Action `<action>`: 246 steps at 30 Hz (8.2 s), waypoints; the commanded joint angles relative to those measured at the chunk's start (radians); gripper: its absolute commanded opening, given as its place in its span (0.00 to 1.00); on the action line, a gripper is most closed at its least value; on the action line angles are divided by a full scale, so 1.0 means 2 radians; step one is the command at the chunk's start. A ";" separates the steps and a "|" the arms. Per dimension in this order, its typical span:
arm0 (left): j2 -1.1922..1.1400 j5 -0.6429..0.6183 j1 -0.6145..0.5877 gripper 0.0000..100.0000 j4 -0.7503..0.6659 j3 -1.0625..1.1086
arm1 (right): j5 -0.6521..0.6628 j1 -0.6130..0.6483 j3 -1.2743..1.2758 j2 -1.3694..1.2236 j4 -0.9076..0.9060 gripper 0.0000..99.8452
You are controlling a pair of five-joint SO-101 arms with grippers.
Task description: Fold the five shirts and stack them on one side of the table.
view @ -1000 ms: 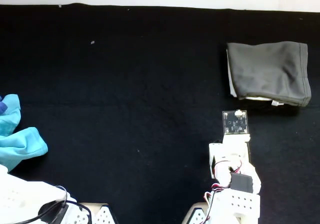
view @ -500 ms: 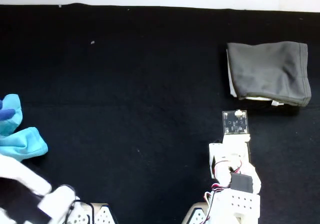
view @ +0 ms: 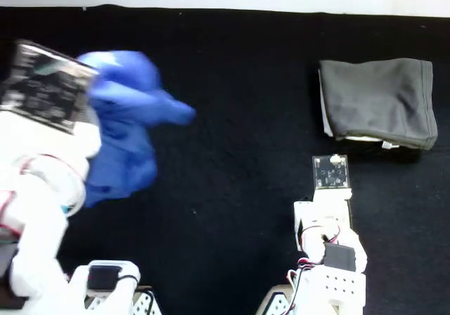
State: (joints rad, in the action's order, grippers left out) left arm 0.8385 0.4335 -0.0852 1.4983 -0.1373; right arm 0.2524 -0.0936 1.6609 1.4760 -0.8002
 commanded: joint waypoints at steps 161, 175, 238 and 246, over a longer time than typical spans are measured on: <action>-0.453 -0.110 0.270 0.23 -0.142 0.208 | 0.092 -0.053 -1.225 -0.824 -0.482 0.01; -0.447 -0.107 0.123 0.01 -0.122 0.115 | 0.054 -0.060 -1.107 -0.823 -0.458 0.01; -0.484 -0.092 0.208 0.17 0.134 -0.164 | -0.113 0.019 -0.824 -0.729 -0.182 0.01; -0.498 -0.134 0.281 0.18 -0.065 0.052 | -0.114 0.013 -0.823 -0.728 -0.186 0.01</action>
State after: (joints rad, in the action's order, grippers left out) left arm -0.1757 0.2371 0.4580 1.5275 -0.1312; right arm 0.0315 -0.0568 0.0130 0.0138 -1.1807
